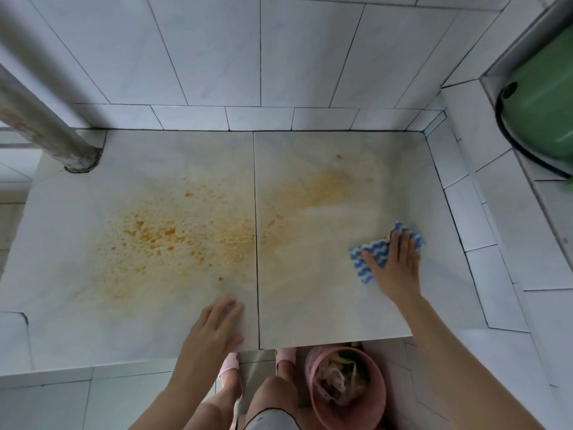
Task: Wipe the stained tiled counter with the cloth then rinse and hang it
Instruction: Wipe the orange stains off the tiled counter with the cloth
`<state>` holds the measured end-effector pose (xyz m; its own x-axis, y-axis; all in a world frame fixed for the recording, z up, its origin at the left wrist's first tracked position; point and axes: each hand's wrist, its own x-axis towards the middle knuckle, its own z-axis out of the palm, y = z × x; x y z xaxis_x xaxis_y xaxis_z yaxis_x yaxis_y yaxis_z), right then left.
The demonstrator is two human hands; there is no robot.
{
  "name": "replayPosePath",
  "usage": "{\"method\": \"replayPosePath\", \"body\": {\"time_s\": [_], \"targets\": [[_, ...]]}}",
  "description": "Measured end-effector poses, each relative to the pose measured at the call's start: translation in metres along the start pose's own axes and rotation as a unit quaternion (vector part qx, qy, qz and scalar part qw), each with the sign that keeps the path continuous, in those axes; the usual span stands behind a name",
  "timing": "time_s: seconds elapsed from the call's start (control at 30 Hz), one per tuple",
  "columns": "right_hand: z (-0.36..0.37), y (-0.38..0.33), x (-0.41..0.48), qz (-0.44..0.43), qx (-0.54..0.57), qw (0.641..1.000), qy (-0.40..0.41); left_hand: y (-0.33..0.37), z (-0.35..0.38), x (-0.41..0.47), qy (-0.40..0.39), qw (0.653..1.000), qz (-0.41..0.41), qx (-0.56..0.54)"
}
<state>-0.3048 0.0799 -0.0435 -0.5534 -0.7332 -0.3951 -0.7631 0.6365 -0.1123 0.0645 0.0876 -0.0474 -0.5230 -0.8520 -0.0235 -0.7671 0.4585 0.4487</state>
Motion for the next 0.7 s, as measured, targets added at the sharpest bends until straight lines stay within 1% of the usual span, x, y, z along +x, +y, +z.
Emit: {"method": "replayPosePath", "body": {"time_s": [0.07,0.1,0.23,0.37,0.43,0.53,0.6,0.63,0.7], "targets": [[0.0,-0.017,0.011,0.009,0.03,0.999,0.0,-0.002,-0.001,0.002,-0.004,1.0,0.004,0.008],[0.001,-0.03,0.015,-0.002,0.036,0.999,0.002,-0.003,-0.001,0.003,-0.007,1.0,0.005,0.007],[0.013,-0.09,0.016,-0.106,0.019,0.994,-0.005,-0.003,-0.005,0.005,-0.013,1.0,0.002,0.008],[0.03,-0.14,-0.003,-0.223,-0.008,0.975,-0.013,-0.004,-0.007,0.005,-0.028,0.999,0.006,0.015],[0.039,-0.148,-0.013,-0.266,-0.024,0.964,-0.02,-0.005,-0.007,0.004,-0.033,0.999,0.009,0.016],[0.048,-0.132,-0.019,-0.324,-0.054,0.944,-0.01,-0.003,-0.007,0.005,-0.027,1.0,0.002,0.016],[0.047,-0.11,-0.016,-0.324,-0.046,0.945,0.006,-0.001,-0.01,0.006,-0.024,1.0,0.002,0.016],[0.044,-0.098,-0.014,-0.304,-0.041,0.952,0.007,0.0,-0.011,0.008,-0.023,1.0,0.002,0.014],[0.036,-0.07,-0.007,-0.236,-0.03,0.971,0.01,0.001,-0.013,0.009,-0.023,1.0,0.001,0.01]]}}
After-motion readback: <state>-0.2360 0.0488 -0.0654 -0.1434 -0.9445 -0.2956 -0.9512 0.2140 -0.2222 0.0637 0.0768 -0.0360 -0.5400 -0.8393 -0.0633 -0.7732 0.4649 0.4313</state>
